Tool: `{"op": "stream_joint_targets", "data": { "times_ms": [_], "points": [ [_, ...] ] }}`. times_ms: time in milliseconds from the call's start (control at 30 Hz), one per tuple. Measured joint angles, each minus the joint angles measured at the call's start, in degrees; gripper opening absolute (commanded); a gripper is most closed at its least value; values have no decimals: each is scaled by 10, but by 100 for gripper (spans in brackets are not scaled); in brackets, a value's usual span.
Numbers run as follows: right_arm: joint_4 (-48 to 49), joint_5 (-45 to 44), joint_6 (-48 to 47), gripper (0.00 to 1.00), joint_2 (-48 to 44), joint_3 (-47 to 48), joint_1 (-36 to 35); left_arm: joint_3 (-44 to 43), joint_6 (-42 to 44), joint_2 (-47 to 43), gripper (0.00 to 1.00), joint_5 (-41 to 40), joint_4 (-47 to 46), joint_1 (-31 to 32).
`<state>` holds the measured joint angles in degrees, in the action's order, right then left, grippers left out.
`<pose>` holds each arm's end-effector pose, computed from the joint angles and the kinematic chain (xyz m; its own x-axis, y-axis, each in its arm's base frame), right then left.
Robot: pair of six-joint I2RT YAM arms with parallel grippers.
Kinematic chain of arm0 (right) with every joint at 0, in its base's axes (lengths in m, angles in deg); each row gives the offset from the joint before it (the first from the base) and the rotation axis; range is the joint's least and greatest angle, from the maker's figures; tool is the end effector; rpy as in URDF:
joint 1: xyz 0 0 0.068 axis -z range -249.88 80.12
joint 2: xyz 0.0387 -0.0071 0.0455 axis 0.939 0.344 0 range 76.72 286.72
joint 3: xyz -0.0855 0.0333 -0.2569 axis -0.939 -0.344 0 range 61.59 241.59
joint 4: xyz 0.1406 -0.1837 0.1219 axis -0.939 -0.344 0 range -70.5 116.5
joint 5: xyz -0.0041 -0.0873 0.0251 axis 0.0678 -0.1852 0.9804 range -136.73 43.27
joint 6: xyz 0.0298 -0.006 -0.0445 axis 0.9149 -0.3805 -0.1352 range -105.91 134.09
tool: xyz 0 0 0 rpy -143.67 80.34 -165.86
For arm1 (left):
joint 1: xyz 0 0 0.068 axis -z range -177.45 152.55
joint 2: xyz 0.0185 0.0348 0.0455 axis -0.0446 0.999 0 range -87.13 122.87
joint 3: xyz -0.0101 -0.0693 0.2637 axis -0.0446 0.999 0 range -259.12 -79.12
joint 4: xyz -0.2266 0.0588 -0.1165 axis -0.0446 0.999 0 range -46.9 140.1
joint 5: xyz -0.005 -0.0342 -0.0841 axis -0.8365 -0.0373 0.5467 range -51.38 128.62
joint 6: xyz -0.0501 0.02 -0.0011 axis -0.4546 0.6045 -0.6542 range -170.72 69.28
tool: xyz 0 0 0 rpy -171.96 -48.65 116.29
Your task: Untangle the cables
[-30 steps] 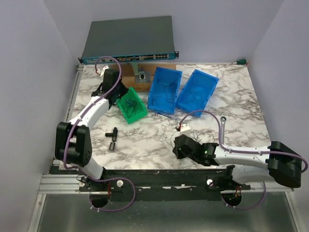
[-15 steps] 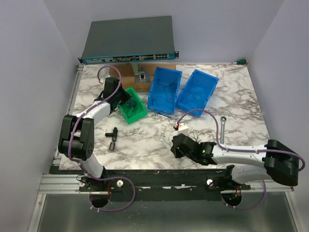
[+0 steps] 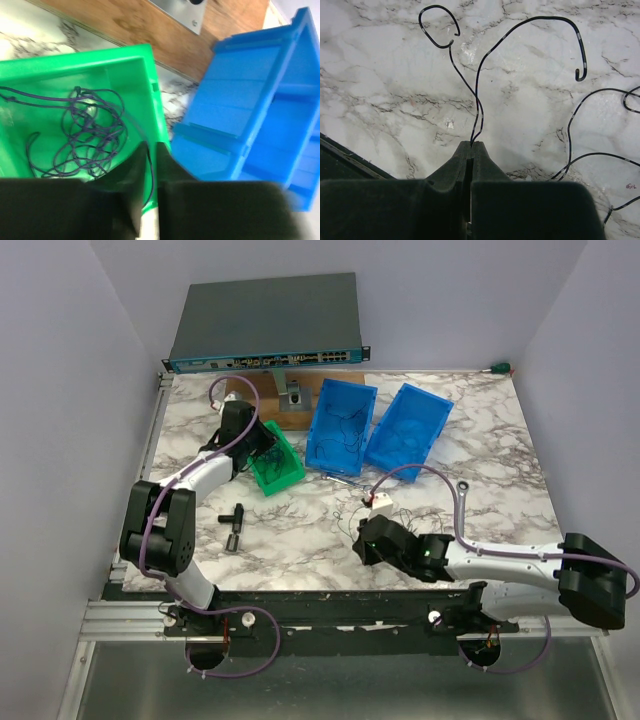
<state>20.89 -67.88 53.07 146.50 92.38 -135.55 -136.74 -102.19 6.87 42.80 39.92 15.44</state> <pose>0.1078 0.2073 0.1784 -0.6929 -0.1085 -0.7128 -0.3964 0.8832 0.2509 0.3532 -0.0834 0.2199 -0.5530 -0.6738 -0.4901 -0.2419 0.6927 -0.6795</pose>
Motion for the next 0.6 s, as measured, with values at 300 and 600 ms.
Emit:
{"op": "stream_joint_targets", "data": {
  "times_ms": [300,600],
  "points": [
    [-37,16,-5,1,28,39,3,0,47,-18,70,-65,34,7],
    [-59,47,12,64,34,59,57,14,71,-125,99,-96,57,49]
  ]
}}
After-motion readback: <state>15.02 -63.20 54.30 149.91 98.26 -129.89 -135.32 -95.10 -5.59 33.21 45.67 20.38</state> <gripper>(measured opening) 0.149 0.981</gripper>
